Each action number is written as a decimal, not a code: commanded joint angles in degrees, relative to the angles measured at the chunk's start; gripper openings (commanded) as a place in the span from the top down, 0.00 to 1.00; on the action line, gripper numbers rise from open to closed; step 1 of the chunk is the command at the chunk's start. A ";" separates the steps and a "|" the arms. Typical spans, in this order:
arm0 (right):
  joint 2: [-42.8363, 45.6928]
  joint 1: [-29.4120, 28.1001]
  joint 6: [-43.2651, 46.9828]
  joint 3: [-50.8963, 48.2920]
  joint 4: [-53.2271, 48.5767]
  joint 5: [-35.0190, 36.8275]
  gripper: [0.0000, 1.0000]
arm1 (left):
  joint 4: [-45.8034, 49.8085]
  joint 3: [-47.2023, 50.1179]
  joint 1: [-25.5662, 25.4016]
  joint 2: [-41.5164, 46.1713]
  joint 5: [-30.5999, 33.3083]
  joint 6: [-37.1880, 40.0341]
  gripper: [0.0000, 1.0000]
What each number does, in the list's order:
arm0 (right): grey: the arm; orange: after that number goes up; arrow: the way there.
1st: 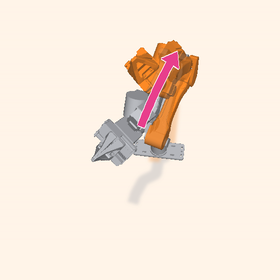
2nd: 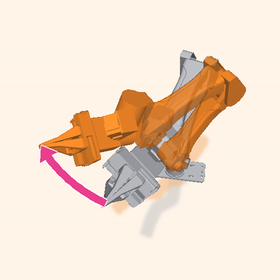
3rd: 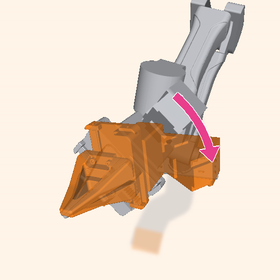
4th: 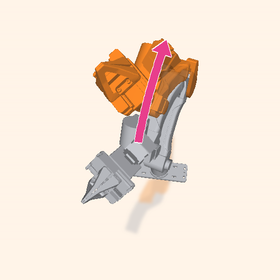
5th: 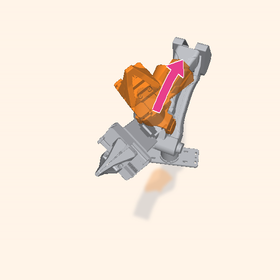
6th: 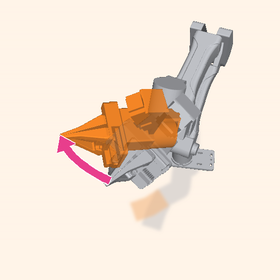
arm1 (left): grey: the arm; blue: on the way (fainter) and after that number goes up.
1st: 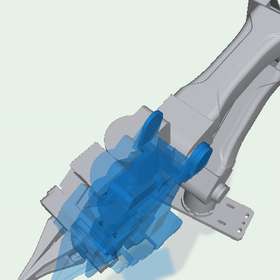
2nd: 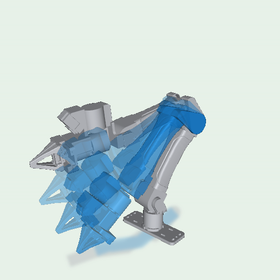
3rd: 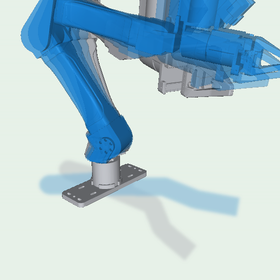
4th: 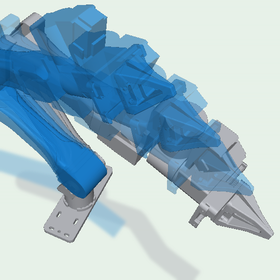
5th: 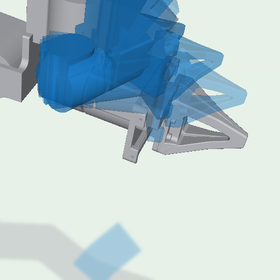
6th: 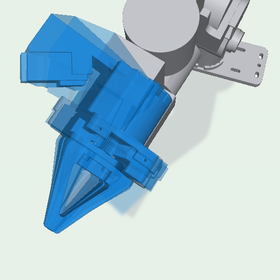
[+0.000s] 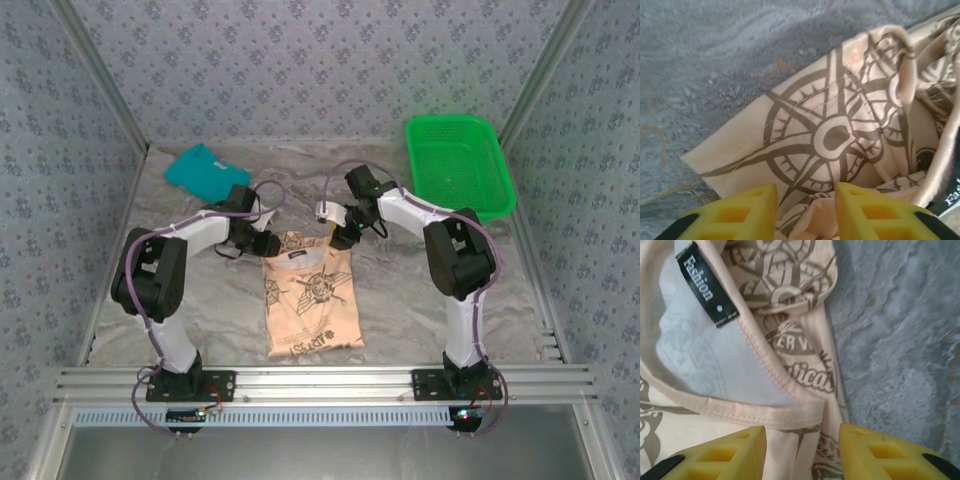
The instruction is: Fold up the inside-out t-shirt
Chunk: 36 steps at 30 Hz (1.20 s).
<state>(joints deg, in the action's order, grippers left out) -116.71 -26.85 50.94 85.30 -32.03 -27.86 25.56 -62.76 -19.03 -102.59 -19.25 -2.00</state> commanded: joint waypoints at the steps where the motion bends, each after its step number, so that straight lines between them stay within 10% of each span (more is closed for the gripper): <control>1: -0.46 1.02 0.33 2.23 -3.49 -0.60 0.56 | 4.47 -0.96 -0.49 1.50 -1.74 -1.41 0.60; 9: -0.38 2.51 2.08 2.83 -5.48 -3.51 0.56 | 2.85 3.44 0.77 12.44 0.06 -1.59 0.42; 20: -5.27 0.91 5.21 8.10 -11.04 0.15 0.56 | 2.49 6.89 1.45 10.37 -2.48 -6.02 0.41; 26: -8.84 -1.35 6.88 11.35 -15.04 5.87 0.61 | 2.54 4.57 0.44 6.69 -3.76 -6.54 0.51; 30: -8.52 -1.10 6.50 11.80 -15.54 4.57 0.91 | 3.44 2.33 0.36 3.51 -3.70 -6.27 0.77; 36: -5.25 0.50 5.85 9.32 -13.10 1.21 0.96 | 7.43 -2.65 -0.13 7.05 -2.51 -8.29 0.93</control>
<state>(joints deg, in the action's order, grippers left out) -124.81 -27.38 56.80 95.13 -44.56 -24.64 30.41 -61.47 -18.61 -98.85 -21.65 -8.82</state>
